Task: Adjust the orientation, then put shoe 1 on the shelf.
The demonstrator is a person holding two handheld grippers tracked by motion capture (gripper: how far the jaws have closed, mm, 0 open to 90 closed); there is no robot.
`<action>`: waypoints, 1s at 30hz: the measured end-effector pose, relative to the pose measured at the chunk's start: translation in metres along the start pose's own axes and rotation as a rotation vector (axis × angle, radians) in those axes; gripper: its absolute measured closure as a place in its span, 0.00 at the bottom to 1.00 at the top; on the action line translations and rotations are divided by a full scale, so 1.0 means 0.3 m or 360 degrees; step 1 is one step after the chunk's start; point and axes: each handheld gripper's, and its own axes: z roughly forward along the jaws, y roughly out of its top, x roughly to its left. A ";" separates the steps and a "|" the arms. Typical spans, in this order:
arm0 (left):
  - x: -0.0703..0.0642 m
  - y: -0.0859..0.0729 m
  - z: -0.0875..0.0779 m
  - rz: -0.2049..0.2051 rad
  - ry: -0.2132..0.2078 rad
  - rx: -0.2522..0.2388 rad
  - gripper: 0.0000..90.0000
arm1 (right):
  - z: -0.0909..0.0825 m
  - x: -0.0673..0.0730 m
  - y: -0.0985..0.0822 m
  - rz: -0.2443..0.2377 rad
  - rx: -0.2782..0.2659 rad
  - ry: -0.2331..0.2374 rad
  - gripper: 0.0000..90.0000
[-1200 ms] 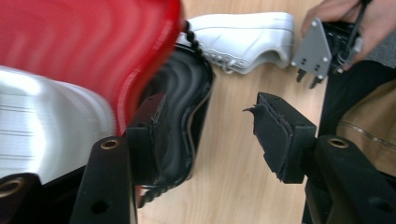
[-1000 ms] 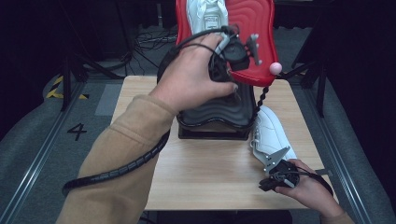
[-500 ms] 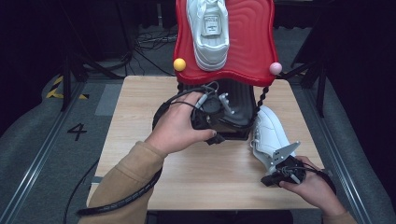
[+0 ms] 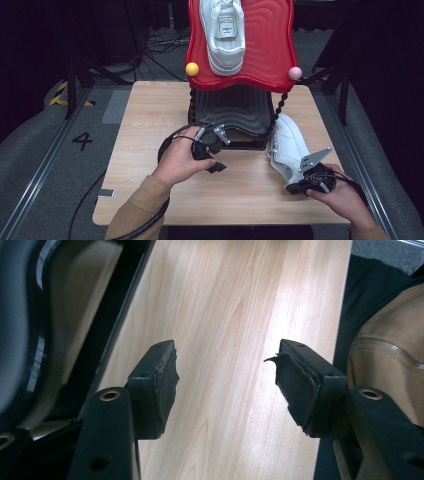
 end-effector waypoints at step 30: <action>-0.043 -0.148 0.093 -0.0116 0.0079 0.0000 0.45 | -0.126 -0.061 -0.056 0.0153 -0.0186 -0.0173 0.99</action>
